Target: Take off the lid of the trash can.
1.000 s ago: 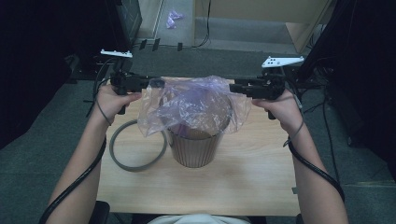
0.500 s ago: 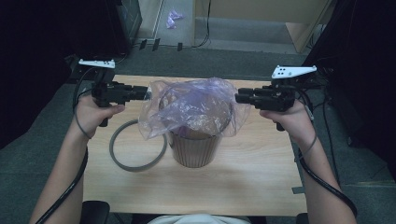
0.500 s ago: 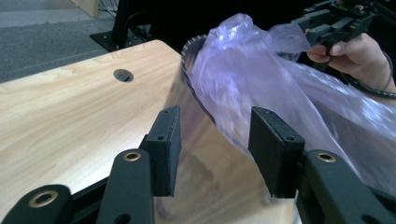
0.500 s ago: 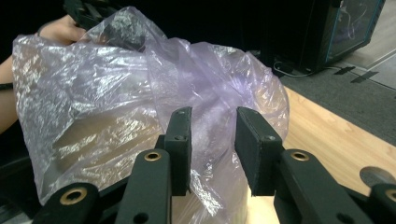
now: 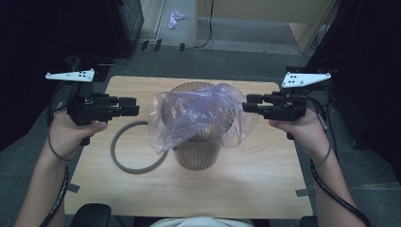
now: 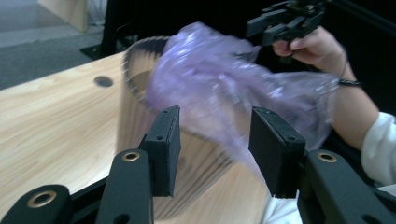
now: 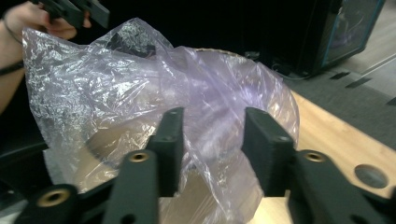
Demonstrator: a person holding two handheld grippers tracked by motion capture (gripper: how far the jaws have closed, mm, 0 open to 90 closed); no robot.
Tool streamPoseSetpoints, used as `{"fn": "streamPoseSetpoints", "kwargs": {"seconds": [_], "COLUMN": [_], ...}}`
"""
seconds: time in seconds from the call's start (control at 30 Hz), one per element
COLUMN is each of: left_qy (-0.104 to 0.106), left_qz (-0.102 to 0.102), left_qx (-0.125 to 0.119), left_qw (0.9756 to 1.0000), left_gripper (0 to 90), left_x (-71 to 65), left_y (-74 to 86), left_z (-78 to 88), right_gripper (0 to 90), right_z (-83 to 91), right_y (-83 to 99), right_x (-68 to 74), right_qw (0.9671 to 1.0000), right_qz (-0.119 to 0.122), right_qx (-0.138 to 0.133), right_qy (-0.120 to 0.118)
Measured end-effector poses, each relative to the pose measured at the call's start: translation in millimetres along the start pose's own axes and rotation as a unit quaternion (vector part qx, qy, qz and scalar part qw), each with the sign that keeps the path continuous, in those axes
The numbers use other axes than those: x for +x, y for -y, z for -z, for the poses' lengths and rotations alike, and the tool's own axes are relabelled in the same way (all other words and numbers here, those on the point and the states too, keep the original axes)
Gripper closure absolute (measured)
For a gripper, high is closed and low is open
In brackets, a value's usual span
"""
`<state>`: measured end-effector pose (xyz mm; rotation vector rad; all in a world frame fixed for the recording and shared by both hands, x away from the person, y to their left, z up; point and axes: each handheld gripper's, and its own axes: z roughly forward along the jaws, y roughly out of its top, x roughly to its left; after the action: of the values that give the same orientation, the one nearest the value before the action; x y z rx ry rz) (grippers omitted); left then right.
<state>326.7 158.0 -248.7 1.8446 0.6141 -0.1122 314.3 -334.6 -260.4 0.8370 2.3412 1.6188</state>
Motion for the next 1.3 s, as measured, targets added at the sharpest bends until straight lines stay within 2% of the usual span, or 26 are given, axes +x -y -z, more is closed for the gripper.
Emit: {"fn": "streamPoseSetpoints", "kwargs": {"seconds": [0.07, 0.13, 0.23, 0.3, 0.4, 0.53, 0.63, 0.7, 0.87, 1.0, 1.13, 1.23, 1.3], "left_qy": [0.007, 0.012, 0.025, 0.025, 0.014, 0.001, -0.01, -0.013, -0.01, -0.002, 0.002, 0.004, -0.001], "left_qz": [-0.005, -0.017, -0.028, -0.029, -0.019, -0.012, -0.015, -0.019, -0.009, -0.008, -0.01, -0.002, 0.009], "left_qx": [0.002, 0.011, 0.02, 0.028, 0.04, 0.059, 0.058, 0.055, 0.056, 0.057, 0.057, 0.044, 0.042], "left_qw": [1.0, 0.9997, 0.9991, 0.9989, 0.9989, 0.9982, 0.9982, 0.9982, 0.9983, 0.9983, 0.9983, 0.999, 0.9991], "left_gripper": [52.4, 52.1, 52.5, 53.1, 54.4, 54.1, 48.1, 44.8, 39.6, 37.0, 35.5, 35.3, 37.1], "left_x": [-8.3, -16.6, -25.2, -26.8, -22.4, -17.3, -15.2, -13.7, -9.8, -8.5, -7.7, -5.6, -4.8], "left_y": [-3.8, -6.8, -9.2, -8.6, -3.3, 8.4, 17.1, 23.0, 36.4, 44.0, 50.1, 54.0, 56.5], "left_z": [-6.0, -12.4, -22.6, -31.5, -44.8, -57.8, -60.4, -59.3, -63.3, -68.0, -73.2, -72.5, -73.0], "right_gripper": [52.1, 53.1, 66.6, 73.2, 75.7, 69.3, 59.9, 57.7, 48.9, 42.7, 43.4, 45.1, 48.8], "right_z": [1.2, 4.7, 12.0, 14.2, 7.6, -8.5, -18.2, -20.4, -20.4, -22.5, -28.4, -31.2, -31.2], "right_y": [-2.5, -5.4, -9.6, -11.4, -8.9, 2.4, 13.4, 21.0, 37.3, 45.8, 50.2, 51.9, 53.5], "right_x": [4.0, 8.3, 16.1, 22.7, 31.4, 37.5, 36.4, 33.9, 29.3, 28.9, 32.8, 35.7, 35.7], "right_qw": [0.9999, 0.9999, 0.9998, 0.9995, 0.9984, 0.9977, 0.9979, 0.9981, 0.9988, 0.9986, 0.9969, 0.9973, 0.9978], "right_qz": [0.009, 0.008, 0.008, 0.01, 0.019, 0.022, 0.021, 0.017, 0.003, -0.008, 0.001, 0.006, -0.009], "right_qx": [-0.006, -0.012, -0.016, -0.015, -0.006, 0.02, 0.038, 0.041, 0.035, 0.034, 0.046, 0.05, 0.044], "right_qy": [0.006, 0.005, -0.014, -0.027, -0.052, -0.061, -0.049, -0.042, -0.033, -0.041, -0.063, -0.053, -0.048]}}
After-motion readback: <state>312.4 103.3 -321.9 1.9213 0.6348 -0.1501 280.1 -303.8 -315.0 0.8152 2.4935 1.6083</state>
